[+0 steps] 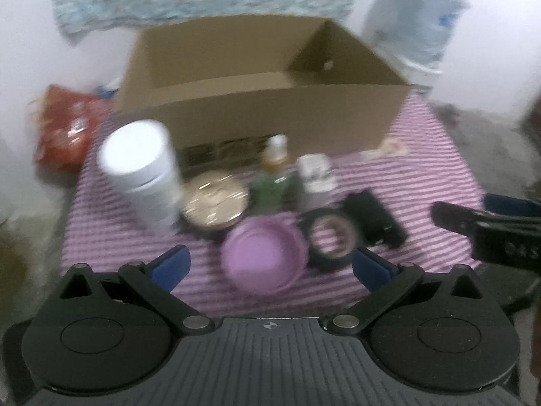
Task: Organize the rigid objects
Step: 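Grasp a black cylinder beside the tape roll with the right gripper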
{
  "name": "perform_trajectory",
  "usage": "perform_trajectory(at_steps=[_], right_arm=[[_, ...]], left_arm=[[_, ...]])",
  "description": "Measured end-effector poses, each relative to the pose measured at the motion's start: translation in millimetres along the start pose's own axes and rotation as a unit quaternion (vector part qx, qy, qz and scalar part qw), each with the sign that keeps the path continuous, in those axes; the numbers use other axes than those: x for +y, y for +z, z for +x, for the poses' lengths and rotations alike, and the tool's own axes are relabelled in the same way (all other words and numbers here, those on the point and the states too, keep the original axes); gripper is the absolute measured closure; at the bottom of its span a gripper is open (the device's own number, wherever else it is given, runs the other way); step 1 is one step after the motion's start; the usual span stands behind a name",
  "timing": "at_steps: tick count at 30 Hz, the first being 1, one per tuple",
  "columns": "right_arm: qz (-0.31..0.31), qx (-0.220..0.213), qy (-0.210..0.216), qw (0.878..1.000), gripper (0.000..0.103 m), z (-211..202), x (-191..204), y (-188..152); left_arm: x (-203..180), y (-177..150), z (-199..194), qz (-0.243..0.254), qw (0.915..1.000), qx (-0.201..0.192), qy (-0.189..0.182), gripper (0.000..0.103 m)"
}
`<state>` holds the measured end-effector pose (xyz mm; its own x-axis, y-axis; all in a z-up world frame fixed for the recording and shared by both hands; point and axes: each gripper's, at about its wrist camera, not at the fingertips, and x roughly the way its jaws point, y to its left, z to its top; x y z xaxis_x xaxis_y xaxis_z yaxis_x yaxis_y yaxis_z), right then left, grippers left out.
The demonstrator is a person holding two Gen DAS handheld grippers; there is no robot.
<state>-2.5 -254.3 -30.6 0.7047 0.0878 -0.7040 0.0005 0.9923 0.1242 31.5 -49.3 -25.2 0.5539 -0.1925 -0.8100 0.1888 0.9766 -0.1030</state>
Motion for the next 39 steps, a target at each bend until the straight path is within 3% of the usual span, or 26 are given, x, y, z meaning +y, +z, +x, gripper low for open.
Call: perform_trajectory(at_steps=[5, 9, 14, 17, 30, 34, 39], right_arm=[[0.02, 0.011, 0.041, 0.999, 0.034, 17.6, -22.2, 11.4], [0.027, 0.035, 0.084, 0.996, 0.042, 37.8, -29.8, 16.9], [0.001, 0.076, 0.108, 0.991, 0.063, 68.5, -27.0, 22.3], [-0.005, 0.101, 0.128, 0.987, 0.073, 85.7, -26.6, 24.1], [-0.015, 0.145, 0.142, 0.979, 0.078, 114.5, -33.8, 22.3], [0.036, 0.145, 0.132, 0.98, 0.079, 110.2, -57.4, 21.0], [0.131, 0.161, 0.155, 0.966, 0.079, 108.9, -89.0, 16.3]], left_arm=[[-22.7, 9.9, 10.8, 0.043, 0.9985, -0.008, -0.035, 0.004], [-42.9, 14.5, 24.8, 0.08, 0.9953, 0.011, -0.053, 0.009], [-57.5, 12.7, 38.4, 0.106, 0.9917, 0.034, -0.065, 0.029], [-62.3, 11.1, 42.4, 0.111, 0.9899, 0.046, -0.075, 0.035], [-83.4, 18.9, 64.7, 0.133, 0.9819, 0.059, -0.121, 0.048], [-91.7, 21.8, 69.2, 0.136, 0.9791, 0.063, -0.138, 0.05], [-107.6, 24.8, 82.1, 0.144, 0.9738, 0.079, -0.157, 0.052]])
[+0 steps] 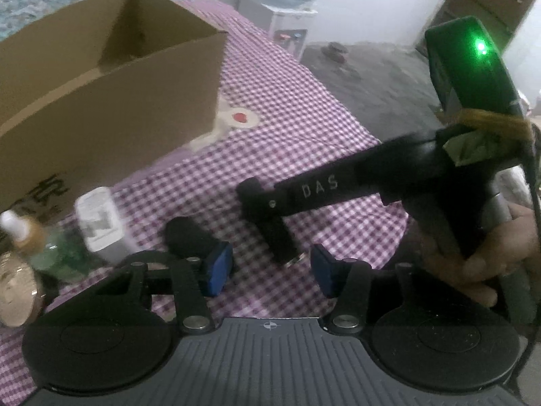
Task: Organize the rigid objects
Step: 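Grasp a black cylinder beside the tape roll with the right gripper, then carry the black cylinder into the cardboard box and open the right gripper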
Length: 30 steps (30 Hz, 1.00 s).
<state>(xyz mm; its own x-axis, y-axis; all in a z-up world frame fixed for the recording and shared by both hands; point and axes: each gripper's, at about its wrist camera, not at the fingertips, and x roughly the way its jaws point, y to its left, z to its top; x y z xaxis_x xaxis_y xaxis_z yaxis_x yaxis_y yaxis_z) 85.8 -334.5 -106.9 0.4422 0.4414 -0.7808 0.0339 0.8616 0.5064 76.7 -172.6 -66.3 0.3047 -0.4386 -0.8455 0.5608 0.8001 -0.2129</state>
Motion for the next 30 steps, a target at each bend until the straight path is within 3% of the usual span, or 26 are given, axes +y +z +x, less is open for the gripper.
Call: perform_trajectory(at_steps=[5, 13, 23, 30], right_arm=[[0.067, 0.011, 0.043, 0.997, 0.079, -4.7, -20.9, -2.1], [0.087, 0.011, 0.072, 0.994, 0.079, -9.7, -28.5, -8.6], [0.096, -0.004, 0.088, 0.991, 0.079, -14.9, -32.7, -13.2], [0.057, -0.042, 0.087, 0.994, 0.079, -46.4, -5.7, -14.3]], left_arm=[[-7.4, 8.3, 17.1, 0.006, 0.9994, 0.033, 0.002, 0.058], [-5.8, 19.0, 38.6, -0.002, 0.9967, 0.078, 0.02, 0.075], [-14.5, 24.0, 38.0, 0.021, 0.996, 0.073, 0.047, 0.081], [-17.9, 27.8, 3.0, 0.018, 0.9978, 0.026, 0.058, 0.082]])
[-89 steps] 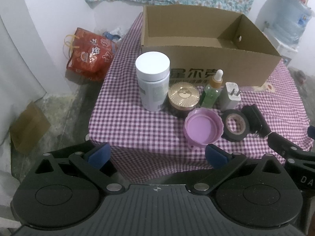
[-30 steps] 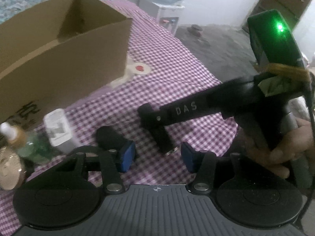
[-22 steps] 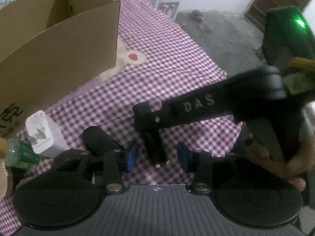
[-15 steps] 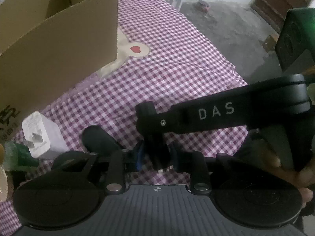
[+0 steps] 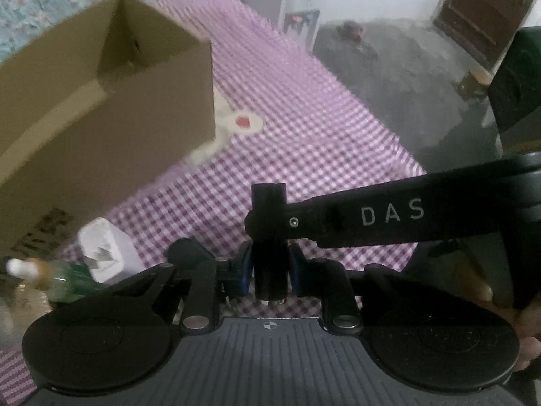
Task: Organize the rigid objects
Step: 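Carry the black cylinder into the cardboard box and open the right gripper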
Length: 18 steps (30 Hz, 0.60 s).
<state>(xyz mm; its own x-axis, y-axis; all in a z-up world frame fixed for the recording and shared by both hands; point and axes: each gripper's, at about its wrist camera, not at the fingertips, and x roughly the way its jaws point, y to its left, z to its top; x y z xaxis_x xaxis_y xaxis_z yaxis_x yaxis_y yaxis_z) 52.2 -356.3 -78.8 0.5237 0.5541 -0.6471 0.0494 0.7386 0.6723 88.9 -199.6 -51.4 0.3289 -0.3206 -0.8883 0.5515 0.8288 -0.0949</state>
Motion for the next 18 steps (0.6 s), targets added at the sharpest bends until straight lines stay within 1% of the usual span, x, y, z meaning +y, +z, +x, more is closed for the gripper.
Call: perform_trajectory(at_steps=[2, 6, 8, 11, 15, 18], right_arm=[[-0.02, -0.011, -0.001, 1.0, 0.079, -8.0, 13.6, 0.7], [-0.064, -0.037, 0.004, 0.997, 0.079, -27.6, 50.8, 5.1], [-0.091, -0.051, 0.013, 0.994, 0.079, -37.7, 73.1, 10.6], [-0.132, -0.066, 0.033, 0.989, 0.079, -44.5, 110.2, 22.4], [-0.181, -0.071, 0.061, 0.979, 0.079, -35.8, 159.6, 43.6], [-0.201, -0.056, 0.078, 0.975, 0.079, -13.5, 188.8, 65.7]], left_arm=[[0.2, 0.6, -15.0, -0.001, 0.9998, -0.02, 0.006, 0.082], [5.8, 1.9, -57.0, -0.01, 0.997, -0.074, 0.02, 0.082], [11.4, 4.0, -78.2, -0.017, 0.9944, -0.1, 0.03, 0.082], [26.2, 10.5, -110.3, -0.037, 0.9884, -0.136, 0.058, 0.082], [56.8, 24.6, -138.5, -0.072, 0.9807, -0.159, 0.088, 0.082], [82.0, 39.7, -146.9, -0.1, 0.977, -0.157, 0.104, 0.082]])
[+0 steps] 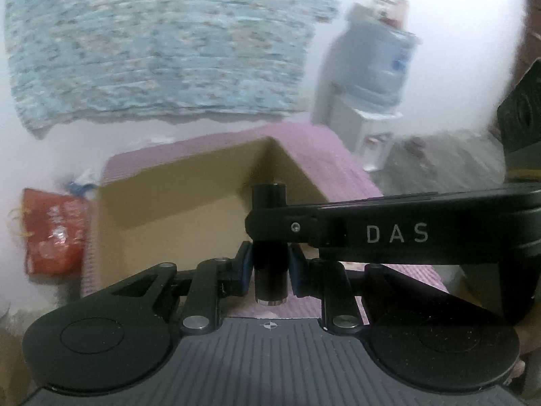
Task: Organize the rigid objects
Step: 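Carry the black cylinder into the cardboard box and open the right gripper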
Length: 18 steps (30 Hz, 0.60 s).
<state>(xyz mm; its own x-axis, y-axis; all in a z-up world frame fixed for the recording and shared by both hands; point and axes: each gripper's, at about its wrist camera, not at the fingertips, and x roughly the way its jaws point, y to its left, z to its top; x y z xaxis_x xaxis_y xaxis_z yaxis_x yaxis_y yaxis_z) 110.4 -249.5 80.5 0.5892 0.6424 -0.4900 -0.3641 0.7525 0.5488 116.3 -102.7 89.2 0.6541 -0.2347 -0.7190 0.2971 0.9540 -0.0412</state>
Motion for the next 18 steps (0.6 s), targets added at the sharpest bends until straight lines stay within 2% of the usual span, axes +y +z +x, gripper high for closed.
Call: perform_trajectory(at_steps=[4, 8, 14, 18], right_arm=[[0.012, 0.044, 0.019, 0.999, 0.079, 50.9, 2.5, 31.2], [0.027, 0.101, 0.018, 0.994, 0.079, 106.2, -11.4, 47.7], [0.068, 0.189, 0.013, 0.979, 0.079, 177.6, -42.1, 44.0], [0.097, 0.236, 0.007, 0.967, 0.079, 219.0, -58.6, 34.1]], left_arm=[[34.4, 20.9, 33.2, -0.045, 0.9983, 0.033, 0.017, 0.082], [58.2, 23.4, 65.6, -0.075, 0.9941, 0.069, 0.036, 0.082], [88.1, 19.4, 111.7, -0.114, 0.9815, 0.138, 0.068, 0.08], [95.4, 12.0, 123.7, -0.127, 0.9744, 0.163, 0.087, 0.079]])
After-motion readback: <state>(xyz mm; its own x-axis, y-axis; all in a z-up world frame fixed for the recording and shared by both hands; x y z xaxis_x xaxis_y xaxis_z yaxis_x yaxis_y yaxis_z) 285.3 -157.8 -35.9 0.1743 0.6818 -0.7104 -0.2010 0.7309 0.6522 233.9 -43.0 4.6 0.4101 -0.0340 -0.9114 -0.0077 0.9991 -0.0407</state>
